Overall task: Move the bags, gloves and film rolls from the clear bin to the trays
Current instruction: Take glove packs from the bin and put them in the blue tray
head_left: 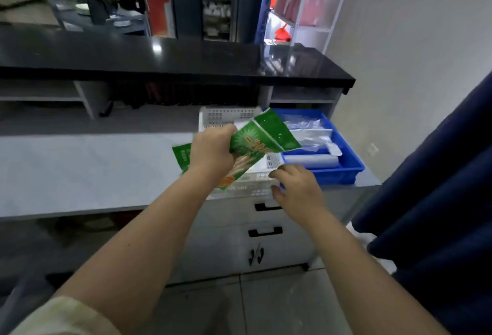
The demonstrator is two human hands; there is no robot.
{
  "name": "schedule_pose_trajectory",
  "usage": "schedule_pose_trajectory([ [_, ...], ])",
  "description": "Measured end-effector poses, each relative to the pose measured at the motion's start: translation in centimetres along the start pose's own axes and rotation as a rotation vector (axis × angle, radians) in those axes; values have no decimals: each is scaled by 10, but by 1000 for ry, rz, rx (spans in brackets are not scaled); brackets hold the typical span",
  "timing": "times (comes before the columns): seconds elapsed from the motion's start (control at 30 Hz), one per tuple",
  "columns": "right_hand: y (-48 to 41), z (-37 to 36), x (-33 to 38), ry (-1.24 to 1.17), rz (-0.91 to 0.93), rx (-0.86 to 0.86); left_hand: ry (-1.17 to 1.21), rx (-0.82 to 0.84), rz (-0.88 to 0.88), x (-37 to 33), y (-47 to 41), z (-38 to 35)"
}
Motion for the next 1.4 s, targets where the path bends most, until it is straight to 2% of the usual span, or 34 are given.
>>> schedule_pose_trajectory([
  [0.27, -69, 18, -93, -26, -22, -53, -49, -10, -93, -43, -118, -49],
  [0.5, -146, -24, -140, 19, -62, -11, -72, 41, -126, -14, -196, -117],
  [0.63, -193, -38, -168, 58, -86, -12, -49, 15, -124, 5, -249, -143],
  [0.97, -269, -94, -254, 37, -110, 92, -39, 93, -164, 1, -326, -217],
  [1.13, -308, -134, -295, 41, -61, 217, -65, 109, -106, -4, -346, -236],
  [1.27, -326, -186, -315, 237, 31, 413, -120, 135, -64, -13, -354, -252],
  [1.33, -326, -211, -326, 217, 13, 572, -161, 141, -38, -15, -355, -260],
  [1.4, -328, -221, -332, 146, 10, 600, -196, 145, -3, -17, -353, -266],
])
Point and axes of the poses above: each hand's wrist, its own y-axis away from the middle knuckle, its own z-axis out of the back of the hand, x = y × z, the point moved 10 cm from there along -y, towards the middle knuckle, and after that the axes turned 11 degrees about -z, right-handed, at the moved point
